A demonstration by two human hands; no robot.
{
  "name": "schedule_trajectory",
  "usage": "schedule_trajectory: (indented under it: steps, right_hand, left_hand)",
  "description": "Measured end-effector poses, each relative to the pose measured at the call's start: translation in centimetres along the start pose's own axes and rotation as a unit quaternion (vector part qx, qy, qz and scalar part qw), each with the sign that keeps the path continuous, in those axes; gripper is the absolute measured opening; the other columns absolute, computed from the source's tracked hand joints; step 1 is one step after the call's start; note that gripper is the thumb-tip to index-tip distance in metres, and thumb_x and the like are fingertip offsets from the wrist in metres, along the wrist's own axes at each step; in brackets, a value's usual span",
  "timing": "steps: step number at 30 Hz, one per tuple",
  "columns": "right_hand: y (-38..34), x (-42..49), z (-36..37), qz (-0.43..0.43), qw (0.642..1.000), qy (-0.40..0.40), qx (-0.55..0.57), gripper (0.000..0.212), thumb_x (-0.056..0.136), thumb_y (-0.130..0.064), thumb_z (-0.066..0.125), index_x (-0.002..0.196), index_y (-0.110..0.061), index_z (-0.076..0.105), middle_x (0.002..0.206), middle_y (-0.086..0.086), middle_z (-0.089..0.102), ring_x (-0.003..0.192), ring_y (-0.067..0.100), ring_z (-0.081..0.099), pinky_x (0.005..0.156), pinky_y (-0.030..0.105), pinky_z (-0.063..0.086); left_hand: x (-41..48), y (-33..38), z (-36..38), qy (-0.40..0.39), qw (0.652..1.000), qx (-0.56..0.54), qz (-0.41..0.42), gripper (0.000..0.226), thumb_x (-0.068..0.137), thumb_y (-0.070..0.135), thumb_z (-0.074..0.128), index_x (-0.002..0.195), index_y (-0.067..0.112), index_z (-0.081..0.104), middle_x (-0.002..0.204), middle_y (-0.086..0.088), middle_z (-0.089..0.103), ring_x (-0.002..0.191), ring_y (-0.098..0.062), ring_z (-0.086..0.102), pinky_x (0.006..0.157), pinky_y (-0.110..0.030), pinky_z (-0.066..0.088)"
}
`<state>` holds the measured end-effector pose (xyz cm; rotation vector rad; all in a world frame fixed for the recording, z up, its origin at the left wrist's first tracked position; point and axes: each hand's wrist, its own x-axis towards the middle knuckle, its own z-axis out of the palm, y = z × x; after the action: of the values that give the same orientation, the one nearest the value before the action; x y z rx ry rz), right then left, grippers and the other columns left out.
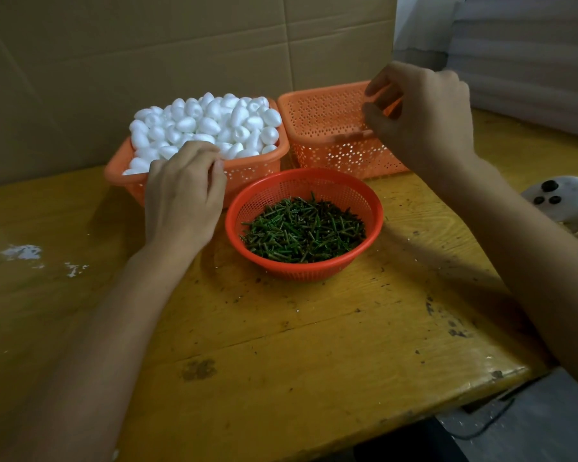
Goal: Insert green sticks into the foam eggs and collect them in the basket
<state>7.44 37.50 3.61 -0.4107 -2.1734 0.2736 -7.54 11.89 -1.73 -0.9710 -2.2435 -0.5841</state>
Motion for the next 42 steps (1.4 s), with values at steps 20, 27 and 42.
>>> schedule_trajectory:
  steps: [20, 27, 42]
  right_hand:
    - [-0.19, -0.08, -0.02, 0.004, 1.000, 0.009, 0.014, 0.026, 0.094, -0.039, 0.062, 0.112, -0.023, 0.070, 0.100, -0.007, 0.078, 0.091, 0.017, 0.074, 0.087, 0.045, 0.059]
    - [-0.35, -0.08, 0.14, 0.010, 0.999, 0.015, 0.046, 0.022, 0.093, -0.036, 0.064, 0.108, -0.022, 0.072, 0.097, -0.009, 0.077, 0.084, 0.009, 0.073, 0.086, 0.042, 0.061]
    - [-0.43, -0.06, 0.01, 0.025, 0.998, 0.016, 0.060, 0.023, 0.093, -0.037, 0.065, 0.107, -0.021, 0.073, 0.100, -0.009, 0.077, 0.085, 0.008, 0.073, 0.088, 0.040, 0.061]
  left_hand:
    - [0.17, 0.44, -0.26, -0.040, 0.997, 0.002, 0.066, 0.023, 0.106, 0.015, 0.053, 0.127, 0.010, 0.063, 0.124, -0.009, 0.065, 0.113, -0.032, 0.060, 0.096, -0.045, 0.040]
    - [0.34, 0.28, -0.36, -0.050, 0.997, -0.015, 0.047, 0.020, 0.101, 0.016, 0.058, 0.120, 0.012, 0.062, 0.125, -0.006, 0.064, 0.113, -0.028, 0.060, 0.097, -0.043, 0.037]
    - [0.01, 0.22, -0.22, 0.003, 0.994, -0.104, 0.031, 0.028, 0.099, 0.012, 0.062, 0.125, 0.008, 0.072, 0.143, -0.004, 0.058, 0.130, -0.023, 0.057, 0.106, -0.035, 0.046]
